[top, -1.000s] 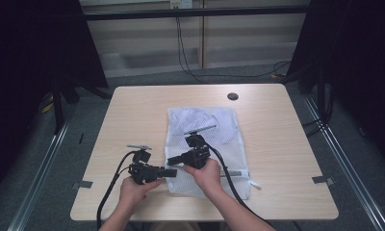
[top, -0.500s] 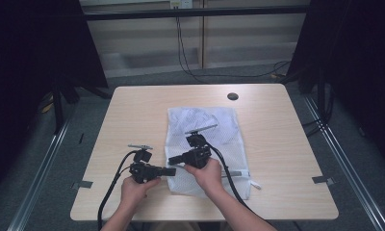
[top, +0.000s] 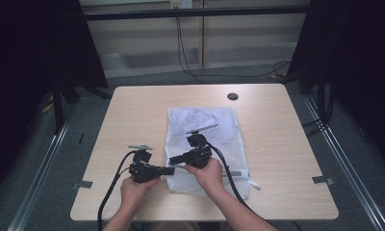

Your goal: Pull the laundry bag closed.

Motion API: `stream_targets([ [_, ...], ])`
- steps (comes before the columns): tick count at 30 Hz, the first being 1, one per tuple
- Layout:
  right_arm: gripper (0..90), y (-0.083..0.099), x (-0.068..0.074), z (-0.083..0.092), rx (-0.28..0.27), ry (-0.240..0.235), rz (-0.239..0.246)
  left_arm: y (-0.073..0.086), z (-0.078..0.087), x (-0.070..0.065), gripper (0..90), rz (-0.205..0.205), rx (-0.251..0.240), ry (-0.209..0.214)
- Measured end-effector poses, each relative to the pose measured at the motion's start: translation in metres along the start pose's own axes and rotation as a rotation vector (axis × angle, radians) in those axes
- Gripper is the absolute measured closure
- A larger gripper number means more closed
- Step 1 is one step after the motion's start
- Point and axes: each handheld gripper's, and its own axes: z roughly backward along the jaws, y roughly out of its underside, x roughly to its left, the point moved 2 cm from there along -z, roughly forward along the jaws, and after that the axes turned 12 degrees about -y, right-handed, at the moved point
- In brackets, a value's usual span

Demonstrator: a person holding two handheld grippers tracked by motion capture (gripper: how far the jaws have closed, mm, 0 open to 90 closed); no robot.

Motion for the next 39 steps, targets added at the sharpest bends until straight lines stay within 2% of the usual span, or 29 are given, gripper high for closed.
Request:
stream_targets([
  [9, 86.6, 0.0, -0.001, 0.003, -0.001, 0.004, 0.004, -0.001, 0.002, 0.0, 88.0, 0.032, 0.008, 0.022],
  [23, 86.8, 0.002, -0.002, 0.007, 0.009, 0.01, 0.008, -0.002, 0.005, 0.002, 88.4, 0.029, 0.018, 0.018],
  [39, 86.8, 0.009, -0.011, 0.018, 0.006, 0.013, -0.004, -0.002, 0.005, 0.001, 88.4, 0.035, 0.02, 0.015],
])
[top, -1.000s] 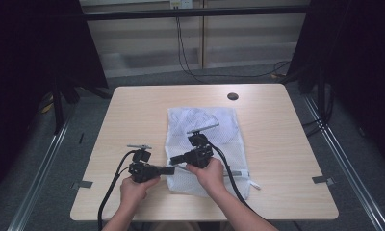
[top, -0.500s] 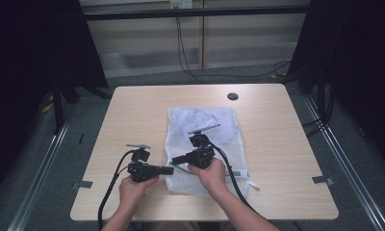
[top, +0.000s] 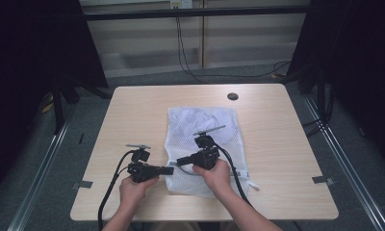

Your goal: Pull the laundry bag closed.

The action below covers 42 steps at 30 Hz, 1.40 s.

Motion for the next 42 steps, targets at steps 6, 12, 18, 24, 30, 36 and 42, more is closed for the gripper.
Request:
stream_targets([
  [6, 86.8, 0.003, -0.002, 0.003, 0.007, 0.012, 0.002, 0.0, 0.001, 0.001, 88.6, -0.006, 0.001, -0.011],
  [12, 86.8, 0.005, -0.005, 0.01, -0.002, 0.006, -0.006, 0.001, 0.001, -0.001, 88.6, -0.009, 0.006, -0.001],
  [18, 86.8, 0.007, -0.007, 0.012, 0.001, -0.006, -0.004, 0.001, 0.0, -0.002, 88.6, -0.015, 0.014, -0.009],
  [24, 86.8, 0.008, -0.011, 0.017, -0.004, 0.002, -0.01, 0.001, 0.002, -0.002, 88.7, -0.006, 0.011, -0.011],
  [30, 86.8, 0.009, -0.012, 0.02, 0.0, -0.001, -0.001, 0.001, 0.001, -0.002, 88.7, -0.001, 0.013, -0.006],
  [36, 86.8, 0.012, -0.017, 0.025, -0.012, -0.003, -0.003, 0.001, 0.002, -0.002, 88.7, 0.0, 0.014, -0.003],
  [42, 86.8, 0.014, -0.017, 0.029, -0.012, -0.001, 0.003, 0.001, 0.003, -0.002, 88.7, -0.004, 0.013, 0.0],
])
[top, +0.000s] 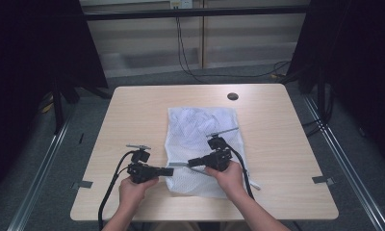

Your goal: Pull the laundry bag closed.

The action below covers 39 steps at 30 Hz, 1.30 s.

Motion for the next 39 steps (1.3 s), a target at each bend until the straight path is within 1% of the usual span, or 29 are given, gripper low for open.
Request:
stream_targets([
  [2, 86.8, 0.001, -0.001, 0.001, -0.008, -0.015, -0.006, 0.0, -0.001, -0.001, 88.7, -0.006, 0.001, 0.0],
  [3, 86.8, 0.002, -0.001, 0.001, -0.005, -0.014, -0.003, 0.001, -0.001, -0.001, 88.7, -0.006, 0.005, -0.002],
  [4, 86.8, 0.002, -0.001, 0.001, -0.004, -0.012, -0.003, 0.001, -0.002, -0.002, 88.7, 0.005, 0.005, 0.008],
  [6, 86.8, 0.004, -0.002, 0.002, -0.006, -0.016, -0.003, 0.001, -0.002, -0.001, 88.7, -0.01, 0.009, 0.005],
  [7, 86.8, 0.004, -0.003, 0.003, -0.008, -0.015, -0.003, 0.001, -0.002, -0.001, 88.7, -0.013, 0.014, 0.002],
  [8, 86.9, 0.005, -0.003, 0.003, -0.008, -0.002, -0.005, 0.001, -0.003, -0.001, 88.7, -0.006, 0.015, -0.001],
  [9, 86.8, 0.005, -0.004, 0.003, -0.009, 0.004, 0.001, 0.001, -0.003, -0.002, 88.7, 0.006, 0.017, 0.005],
  [10, 86.8, 0.006, -0.005, 0.004, -0.008, 0.0, -0.003, 0.001, -0.003, -0.001, 88.7, 0.0, 0.015, 0.004],
  [11, 86.8, 0.006, -0.005, 0.004, -0.011, -0.004, -0.004, 0.001, -0.003, -0.002, 88.7, 0.003, 0.018, 0.005],
  [13, 86.8, 0.006, -0.005, 0.004, -0.01, -0.006, 0.005, 0.0, -0.003, -0.001, 88.7, -0.012, 0.017, 0.005],
  [14, 86.8, 0.006, -0.005, 0.005, -0.011, -0.007, -0.001, 0.0, -0.003, -0.001, 88.7, -0.013, 0.018, 0.008],
  [17, 86.9, 0.006, -0.004, 0.006, -0.014, -0.005, 0.002, 0.001, -0.004, -0.003, 88.7, 0.0, 0.018, 0.008],
  [18, 86.9, 0.007, -0.004, 0.006, -0.015, -0.006, 0.0, 0.001, -0.003, -0.002, 88.7, -0.008, 0.018, 0.0],
  [20, 86.9, 0.007, -0.006, 0.008, -0.016, 0.007, 0.007, 0.001, -0.003, -0.001, 88.7, -0.001, 0.015, -0.002],
  [22, 86.8, 0.008, -0.008, 0.01, -0.024, -0.002, -0.004, 0.001, -0.002, -0.001, 88.7, -0.015, 0.015, 0.001],
  [23, 86.9, 0.009, -0.009, 0.011, -0.025, -0.007, -0.004, 0.001, -0.003, -0.003, 88.7, -0.005, 0.017, 0.001],
  [24, 86.8, 0.01, -0.01, 0.012, -0.027, -0.006, -0.007, 0.002, -0.003, -0.003, 88.7, -0.013, 0.02, 0.001],
  [27, 86.8, 0.011, -0.01, 0.013, -0.025, -0.004, -0.005, 0.002, -0.004, -0.003, 88.7, -0.012, 0.019, 0.003],
  [29, 86.8, 0.011, -0.01, 0.014, -0.019, 0.001, -0.001, 0.002, -0.004, -0.003, 88.7, 0.004, 0.02, 0.004],
  [31, 86.9, 0.011, -0.011, 0.017, -0.021, 0.0, 0.0, 0.002, -0.003, -0.003, 88.7, 0.007, 0.011, 0.0],
  [35, 86.8, 0.012, -0.013, 0.022, -0.027, -0.002, -0.004, 0.002, -0.005, -0.003, 88.7, -0.013, 0.019, -0.002],
  [36, 86.8, 0.012, -0.013, 0.022, -0.026, 0.0, -0.005, 0.003, -0.005, -0.004, 88.7, -0.002, 0.024, 0.005],
  [37, 86.8, 0.013, -0.013, 0.022, -0.025, 0.002, -0.005, 0.003, -0.005, -0.003, 88.7, -0.011, 0.023, 0.001],
  [39, 86.8, 0.014, -0.014, 0.023, -0.023, 0.009, 0.0, 0.002, -0.004, -0.003, 88.7, -0.005, 0.02, -0.003],
])
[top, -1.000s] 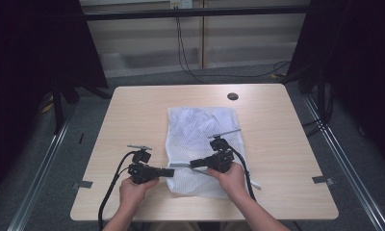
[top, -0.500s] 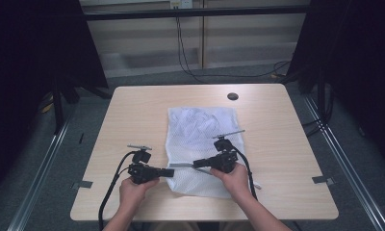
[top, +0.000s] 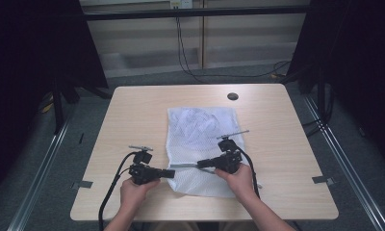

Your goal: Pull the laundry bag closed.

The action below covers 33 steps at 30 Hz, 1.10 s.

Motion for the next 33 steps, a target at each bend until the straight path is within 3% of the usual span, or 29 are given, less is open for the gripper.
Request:
stream_targets([
  [4, 86.8, 0.001, -0.001, 0.002, -0.005, 0.0, -0.007, 0.001, -0.001, -0.001, 88.7, 0.013, 0.001, 0.0],
  [26, 86.8, -0.001, -0.005, 0.009, -0.009, -0.015, -0.017, 0.0, 0.002, 0.002, 88.7, -0.003, -0.003, 0.004],
  [28, 86.8, -0.001, -0.006, 0.011, -0.013, -0.014, -0.022, 0.0, 0.002, 0.001, 88.7, 0.024, -0.011, 0.01],
  [33, 86.8, -0.001, -0.006, 0.014, -0.021, -0.013, -0.022, 0.0, 0.003, 0.003, 88.7, 0.009, -0.012, 0.01],
])
